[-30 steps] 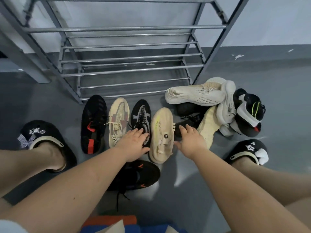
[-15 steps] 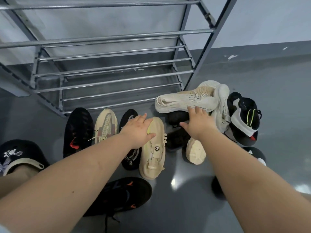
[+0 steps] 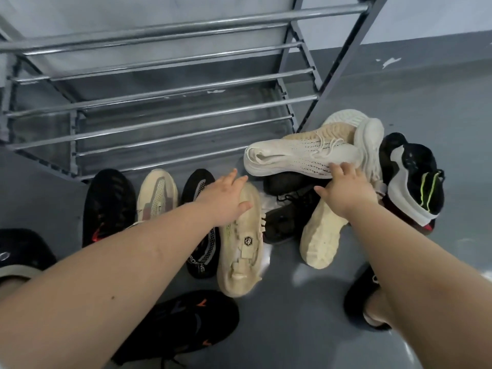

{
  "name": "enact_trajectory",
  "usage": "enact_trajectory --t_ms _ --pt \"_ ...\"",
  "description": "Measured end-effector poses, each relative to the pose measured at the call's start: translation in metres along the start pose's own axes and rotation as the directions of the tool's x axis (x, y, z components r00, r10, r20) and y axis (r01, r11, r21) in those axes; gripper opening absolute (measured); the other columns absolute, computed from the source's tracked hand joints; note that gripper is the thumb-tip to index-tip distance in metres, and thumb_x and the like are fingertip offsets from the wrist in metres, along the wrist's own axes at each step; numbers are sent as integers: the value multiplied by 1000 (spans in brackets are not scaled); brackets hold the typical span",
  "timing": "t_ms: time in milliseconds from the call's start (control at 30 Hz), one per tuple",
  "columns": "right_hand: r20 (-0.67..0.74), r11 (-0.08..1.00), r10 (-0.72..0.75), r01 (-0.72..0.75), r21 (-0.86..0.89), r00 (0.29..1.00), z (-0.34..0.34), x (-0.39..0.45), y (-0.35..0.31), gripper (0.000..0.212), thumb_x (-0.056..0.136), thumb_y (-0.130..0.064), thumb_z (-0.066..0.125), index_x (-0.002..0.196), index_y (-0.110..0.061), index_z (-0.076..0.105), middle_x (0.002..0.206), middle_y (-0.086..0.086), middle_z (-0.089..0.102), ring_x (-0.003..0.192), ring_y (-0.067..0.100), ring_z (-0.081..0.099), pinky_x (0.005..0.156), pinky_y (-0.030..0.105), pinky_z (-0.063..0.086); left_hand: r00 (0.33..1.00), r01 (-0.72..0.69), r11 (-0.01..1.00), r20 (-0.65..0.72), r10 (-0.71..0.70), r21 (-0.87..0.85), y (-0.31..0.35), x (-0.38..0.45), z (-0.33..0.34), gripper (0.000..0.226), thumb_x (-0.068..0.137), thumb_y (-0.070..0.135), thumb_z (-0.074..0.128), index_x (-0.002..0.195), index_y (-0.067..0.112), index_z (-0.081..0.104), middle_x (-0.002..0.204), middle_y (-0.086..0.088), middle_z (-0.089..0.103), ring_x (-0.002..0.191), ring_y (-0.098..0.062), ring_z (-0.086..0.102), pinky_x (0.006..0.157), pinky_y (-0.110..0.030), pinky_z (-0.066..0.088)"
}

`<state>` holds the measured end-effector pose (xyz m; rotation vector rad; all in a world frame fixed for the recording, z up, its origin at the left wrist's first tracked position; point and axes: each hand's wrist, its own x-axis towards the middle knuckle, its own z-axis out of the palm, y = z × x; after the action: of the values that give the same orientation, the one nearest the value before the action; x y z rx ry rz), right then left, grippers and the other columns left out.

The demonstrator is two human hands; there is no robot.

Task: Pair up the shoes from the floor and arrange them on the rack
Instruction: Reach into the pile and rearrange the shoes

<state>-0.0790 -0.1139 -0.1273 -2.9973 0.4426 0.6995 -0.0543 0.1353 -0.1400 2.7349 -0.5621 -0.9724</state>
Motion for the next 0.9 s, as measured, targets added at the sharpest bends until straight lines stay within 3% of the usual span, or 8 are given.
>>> enact_trajectory --t_ms 100,233,367,500,633,767,833,900 --pt "-112 1000 -12 14 19 994 4 6 3 65 94 -49 44 147 -17 25 150 13 27 136 35 28 109 45 29 998 10 999 -65 -12 -35 4 11 -3 71 96 49 38 151 21 4 160 -8 -3 146 -27 8 116 -41 14" --pt "-149 999 33 -27 40 988 1 19 10 72 94 -54 38 151 -16 15 158 16 9 144 36 14 116 47 17 969 51 970 -224 -106 -238 11 28 -12 77 93 46 46 151 19 3 159 -8 4 146 -26 12 117 -38 16" --pt "-49 983 106 -98 156 993 4 29 16 80 92 -59 37 153 -17 5 160 15 -3 147 34 2 118 47 10 978 114 880 -106 -182 -461 21 46 -23 82 91 51 48 151 21 -1 160 -5 1 147 -24 9 116 -37 15" --pt "-97 878 191 -126 462 977 5 30 14 88 88 -55 52 152 -15 7 159 16 7 145 34 13 117 46 18 962 211 637 41 -270 -741 26 65 -23 73 89 57 48 148 23 23 150 -1 34 136 -25 37 109 -28 28" --pt "-107 560 395 -146 816 912 -5 31 15 83 87 -44 61 151 -13 19 150 9 38 138 27 36 112 41 32 936 241 360 117 -333 -901 24 69 -12 100 61 69 59 145 24 29 145 -2 42 130 -25 44 110 -44 36" --pt "-110 409 514 -131 903 851 -8 25 2 48 91 -39 58 128 -9 56 121 7 63 113 21 58 97 33 45 930 236 215 156 -334 -948 18 60 -10 78 75 57 64 139 20 40 141 -2 46 123 -19 48 108 -40 38" --pt "-104 338 516 -91 937 851 -9 19 -9 37 92 -39 57 115 -10 63 104 2 66 94 15 60 87 29 48 928 226 135 172 -331 -965 13 51 -12 63 85 47 62 136 15 44 135 -1 50 121 -18 50 106 -35 40" --pt "-121 346 473 -58 936 873 -10 11 -19 33 93 -37 56 112 -11 63 100 0 64 87 10 56 79 24 43 926 204 85 164 -340 -975 5 38 -13 53 90 38 58 132 9 44 121 -2 56 115 -17 54 106 -34 40"
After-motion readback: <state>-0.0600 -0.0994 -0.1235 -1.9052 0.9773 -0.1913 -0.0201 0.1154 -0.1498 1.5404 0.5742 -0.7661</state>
